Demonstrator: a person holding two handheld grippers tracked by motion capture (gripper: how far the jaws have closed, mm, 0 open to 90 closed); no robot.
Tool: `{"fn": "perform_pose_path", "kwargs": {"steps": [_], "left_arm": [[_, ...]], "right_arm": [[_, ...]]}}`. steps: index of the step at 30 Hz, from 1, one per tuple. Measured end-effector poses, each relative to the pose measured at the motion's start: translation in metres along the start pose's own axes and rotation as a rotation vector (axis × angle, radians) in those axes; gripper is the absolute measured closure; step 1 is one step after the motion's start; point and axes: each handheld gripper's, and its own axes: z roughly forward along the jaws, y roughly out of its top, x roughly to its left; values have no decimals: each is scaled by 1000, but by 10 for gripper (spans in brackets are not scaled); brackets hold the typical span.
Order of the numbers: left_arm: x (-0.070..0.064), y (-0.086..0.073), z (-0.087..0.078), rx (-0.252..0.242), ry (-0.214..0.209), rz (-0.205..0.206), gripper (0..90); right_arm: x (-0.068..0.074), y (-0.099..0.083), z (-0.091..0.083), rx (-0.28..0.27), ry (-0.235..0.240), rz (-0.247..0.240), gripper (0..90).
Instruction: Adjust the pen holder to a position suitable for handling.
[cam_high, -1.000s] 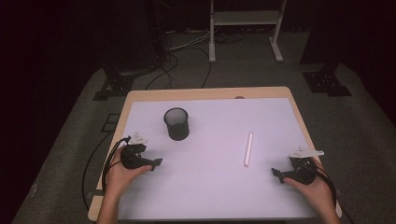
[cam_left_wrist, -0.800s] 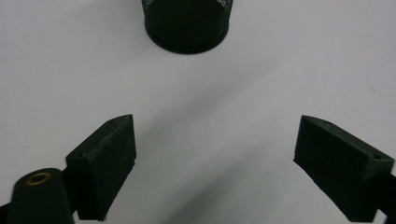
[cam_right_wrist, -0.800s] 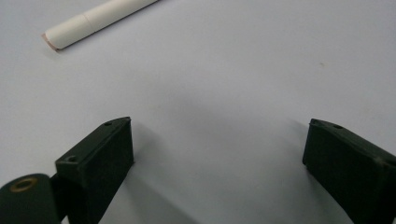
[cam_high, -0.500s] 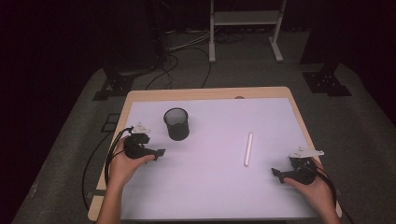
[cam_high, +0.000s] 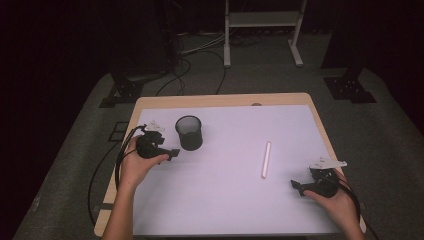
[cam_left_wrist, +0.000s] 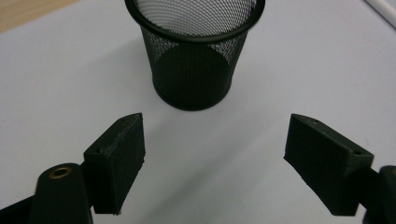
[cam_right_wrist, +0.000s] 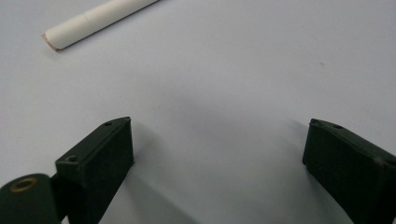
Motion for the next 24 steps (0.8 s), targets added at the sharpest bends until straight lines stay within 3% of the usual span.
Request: {"fn": "perform_pose_path", "kwargs": {"steps": [10,12,24], "left_arm": [[5,23,-4,-18,16,2,228],[7,27,-3,-20,15,-15,228],[14,51,5,-25,30,-8,259]], "right_arm": [[0,0,0,1,-1,-2,75],[0,0,0,0,-1,-2,75],[0,0,0,1,0,-4,75]]}}
